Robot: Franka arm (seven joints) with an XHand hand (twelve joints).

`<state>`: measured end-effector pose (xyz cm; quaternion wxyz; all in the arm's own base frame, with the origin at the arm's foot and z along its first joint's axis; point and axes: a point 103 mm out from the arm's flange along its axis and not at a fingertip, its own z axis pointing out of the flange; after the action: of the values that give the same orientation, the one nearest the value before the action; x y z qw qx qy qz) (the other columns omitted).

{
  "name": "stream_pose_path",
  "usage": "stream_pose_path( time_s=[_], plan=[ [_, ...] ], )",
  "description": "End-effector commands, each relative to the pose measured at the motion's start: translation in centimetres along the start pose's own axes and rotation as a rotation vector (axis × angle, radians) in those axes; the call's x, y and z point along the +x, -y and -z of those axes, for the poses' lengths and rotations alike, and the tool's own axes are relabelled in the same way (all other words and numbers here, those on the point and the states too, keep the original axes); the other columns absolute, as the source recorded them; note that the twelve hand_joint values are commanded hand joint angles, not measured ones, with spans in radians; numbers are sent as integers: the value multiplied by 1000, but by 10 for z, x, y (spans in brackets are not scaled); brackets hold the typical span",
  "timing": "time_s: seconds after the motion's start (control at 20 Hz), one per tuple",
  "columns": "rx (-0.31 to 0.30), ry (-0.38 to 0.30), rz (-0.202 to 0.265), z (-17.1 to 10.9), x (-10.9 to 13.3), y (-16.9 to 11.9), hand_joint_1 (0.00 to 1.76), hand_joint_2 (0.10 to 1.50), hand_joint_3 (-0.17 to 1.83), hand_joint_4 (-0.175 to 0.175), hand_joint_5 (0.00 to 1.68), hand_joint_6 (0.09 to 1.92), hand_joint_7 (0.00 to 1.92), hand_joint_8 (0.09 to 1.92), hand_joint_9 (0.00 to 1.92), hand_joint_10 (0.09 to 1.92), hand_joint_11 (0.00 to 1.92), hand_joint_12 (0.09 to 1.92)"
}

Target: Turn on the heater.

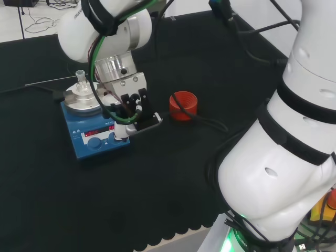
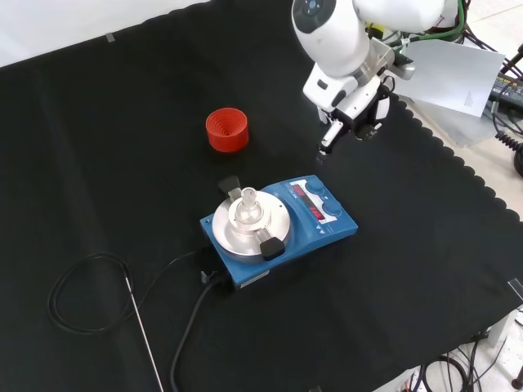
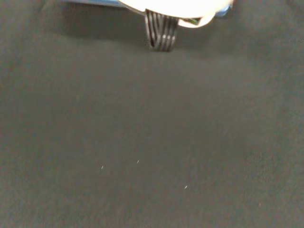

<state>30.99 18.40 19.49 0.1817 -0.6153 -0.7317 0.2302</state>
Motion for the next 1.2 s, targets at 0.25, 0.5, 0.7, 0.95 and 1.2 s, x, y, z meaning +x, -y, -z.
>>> stream_pose_path(
  time_s=[0.25,0.5,0.7,0.95,1.2],
  plan=[
    [156,52,69,-22,26,-11,1365,721,909,-37,233,296,1359,1526,1522,1408,1186,1303],
    [174,89,78,-24,36,-17,1368,721,913,-35,245,255,1361,1526,1523,1408,1183,1305],
    [182,104,85,-21,41,-22,1373,720,919,-34,248,242,1364,1528,1525,1407,1179,1311],
    [196,118,83,-21,41,-26,1375,711,937,-33,260,211,1366,1529,1528,1406,1176,1321],
    [210,114,70,-18,34,-30,1376,709,942,-33,267,201,1368,1529,1528,1407,1175,1322]
  ],
)
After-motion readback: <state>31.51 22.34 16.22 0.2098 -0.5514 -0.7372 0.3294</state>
